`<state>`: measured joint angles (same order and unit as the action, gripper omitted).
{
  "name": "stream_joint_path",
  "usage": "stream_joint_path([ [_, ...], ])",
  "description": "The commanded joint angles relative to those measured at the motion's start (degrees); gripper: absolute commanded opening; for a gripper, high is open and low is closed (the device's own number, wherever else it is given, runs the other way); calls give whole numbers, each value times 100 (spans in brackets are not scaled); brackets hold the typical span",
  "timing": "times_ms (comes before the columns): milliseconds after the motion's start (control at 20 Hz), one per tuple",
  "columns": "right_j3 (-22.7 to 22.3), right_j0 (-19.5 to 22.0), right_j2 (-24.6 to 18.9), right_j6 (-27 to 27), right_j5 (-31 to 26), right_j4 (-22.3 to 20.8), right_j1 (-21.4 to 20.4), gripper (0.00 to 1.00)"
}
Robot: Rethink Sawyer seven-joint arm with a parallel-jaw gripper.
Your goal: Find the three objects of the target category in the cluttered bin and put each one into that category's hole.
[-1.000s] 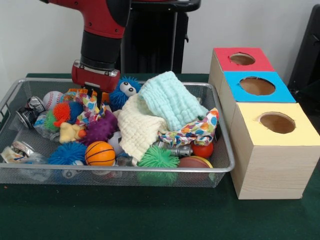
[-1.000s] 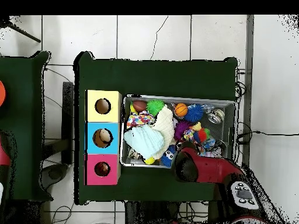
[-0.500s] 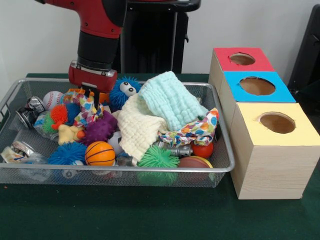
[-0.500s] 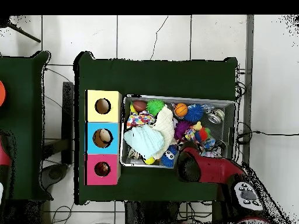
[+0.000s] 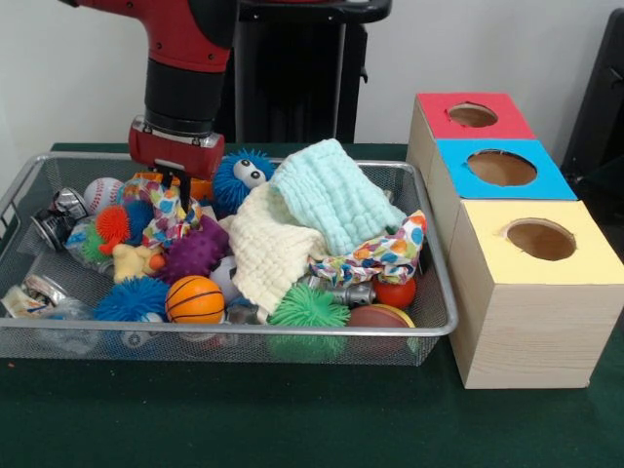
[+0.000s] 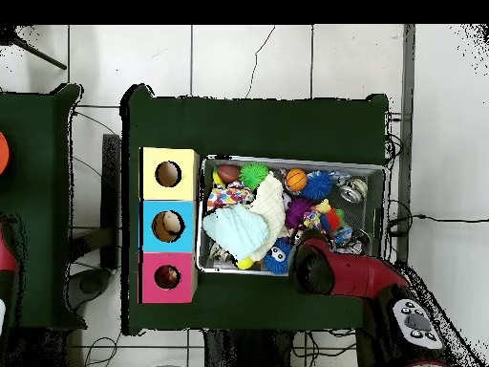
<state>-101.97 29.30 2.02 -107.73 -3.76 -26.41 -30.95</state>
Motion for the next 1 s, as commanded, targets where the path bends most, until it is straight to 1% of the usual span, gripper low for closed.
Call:
stream_joint_path([
  [50,-232,169,-921,305,-827,-247,-200,0],
  [200,-215,142,-951,273,-882,-248,-276,0],
  [400,-306,134,-965,165,-778,-291,-326,0],
  [550,-474,189,-977,111,-640,-352,-372,0],
  [650,-538,150,-906,19,-491,-402,-374,0],
  [900,-544,144,-888,-36,-371,-494,-333,0],
  [1000,-554,170,-931,-4,-405,-526,-352,0],
])
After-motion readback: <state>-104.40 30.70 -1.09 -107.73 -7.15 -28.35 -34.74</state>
